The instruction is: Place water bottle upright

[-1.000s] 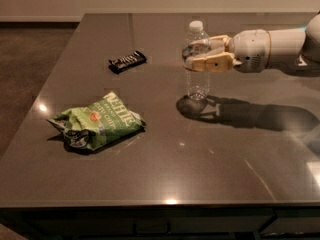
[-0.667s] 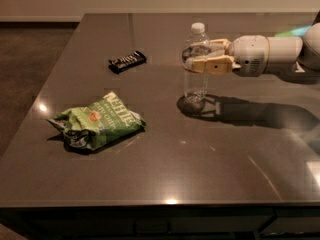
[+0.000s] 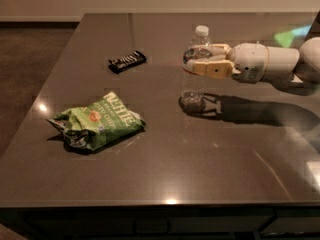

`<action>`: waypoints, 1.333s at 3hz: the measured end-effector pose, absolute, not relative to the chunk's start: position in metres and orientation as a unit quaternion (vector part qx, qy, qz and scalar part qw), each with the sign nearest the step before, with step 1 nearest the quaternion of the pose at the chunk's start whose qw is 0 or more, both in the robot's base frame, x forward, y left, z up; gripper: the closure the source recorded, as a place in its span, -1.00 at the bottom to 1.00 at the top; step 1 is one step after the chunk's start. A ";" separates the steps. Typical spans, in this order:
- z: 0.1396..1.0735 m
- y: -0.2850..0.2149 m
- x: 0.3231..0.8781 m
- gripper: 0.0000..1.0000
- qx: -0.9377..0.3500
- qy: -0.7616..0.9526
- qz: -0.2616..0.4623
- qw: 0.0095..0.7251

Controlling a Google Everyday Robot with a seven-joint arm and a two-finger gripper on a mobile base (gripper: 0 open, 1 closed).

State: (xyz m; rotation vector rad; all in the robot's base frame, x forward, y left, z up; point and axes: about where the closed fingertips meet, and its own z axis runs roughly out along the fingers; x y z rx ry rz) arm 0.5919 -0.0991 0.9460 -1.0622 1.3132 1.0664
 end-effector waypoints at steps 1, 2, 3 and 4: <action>0.943 -0.099 0.592 0.21 -0.444 0.542 0.458 0.547; 0.940 -0.098 0.592 -0.27 -0.447 0.536 0.461 0.547; 0.936 -0.097 0.592 -0.74 -0.452 0.536 0.460 0.544; 0.933 -0.097 0.591 -1.00 -0.459 0.538 0.457 0.540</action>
Offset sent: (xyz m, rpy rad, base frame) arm 0.0000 -0.0043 -0.0116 0.0382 -0.0209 0.0262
